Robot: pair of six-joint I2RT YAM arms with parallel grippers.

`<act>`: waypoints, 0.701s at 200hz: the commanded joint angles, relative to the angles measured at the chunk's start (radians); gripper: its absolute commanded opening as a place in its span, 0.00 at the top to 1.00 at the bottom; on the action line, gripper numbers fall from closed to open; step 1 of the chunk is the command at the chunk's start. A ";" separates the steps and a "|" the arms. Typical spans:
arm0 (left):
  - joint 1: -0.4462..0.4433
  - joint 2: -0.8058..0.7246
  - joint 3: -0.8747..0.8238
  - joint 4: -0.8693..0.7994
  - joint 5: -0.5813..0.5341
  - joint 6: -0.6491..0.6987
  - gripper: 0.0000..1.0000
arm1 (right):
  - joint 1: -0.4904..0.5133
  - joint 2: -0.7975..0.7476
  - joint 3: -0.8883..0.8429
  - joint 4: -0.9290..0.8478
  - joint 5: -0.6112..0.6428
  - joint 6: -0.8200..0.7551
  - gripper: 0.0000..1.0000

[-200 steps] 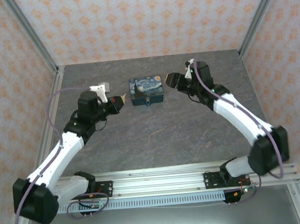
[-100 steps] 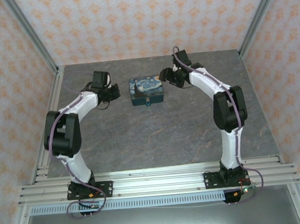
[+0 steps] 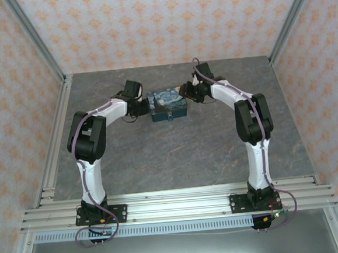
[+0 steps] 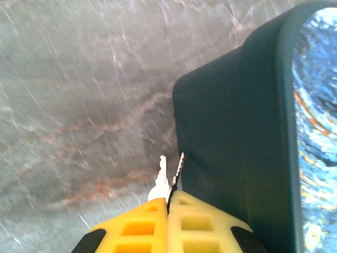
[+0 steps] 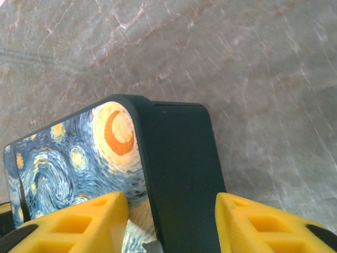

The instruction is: Unlock a padlock with a key

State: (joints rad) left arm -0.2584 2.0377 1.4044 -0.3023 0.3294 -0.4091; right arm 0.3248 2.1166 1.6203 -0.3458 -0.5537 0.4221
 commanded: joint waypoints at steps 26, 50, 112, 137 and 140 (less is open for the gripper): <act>-0.065 -0.149 -0.122 0.041 -0.011 0.000 1.00 | 0.059 -0.158 -0.258 0.018 0.021 0.038 0.54; -0.067 -0.203 -0.174 0.037 -0.033 -0.001 1.00 | 0.071 -0.237 -0.341 0.012 0.063 0.052 0.42; -0.033 -0.388 -0.311 -0.047 -0.133 0.055 1.00 | 0.067 -0.512 -0.463 -0.053 0.221 0.056 0.33; -0.021 -0.492 -0.389 -0.051 -0.134 0.067 1.00 | 0.132 -0.671 -0.577 -0.055 0.385 0.064 0.34; -0.021 -0.505 -0.399 -0.052 -0.133 0.070 1.00 | 0.147 -0.691 -0.590 -0.054 0.409 0.065 0.34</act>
State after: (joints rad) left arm -0.2920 1.6226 1.0664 -0.3126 0.2401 -0.3744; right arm 0.4000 1.5658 1.1107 -0.3676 -0.3412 0.4755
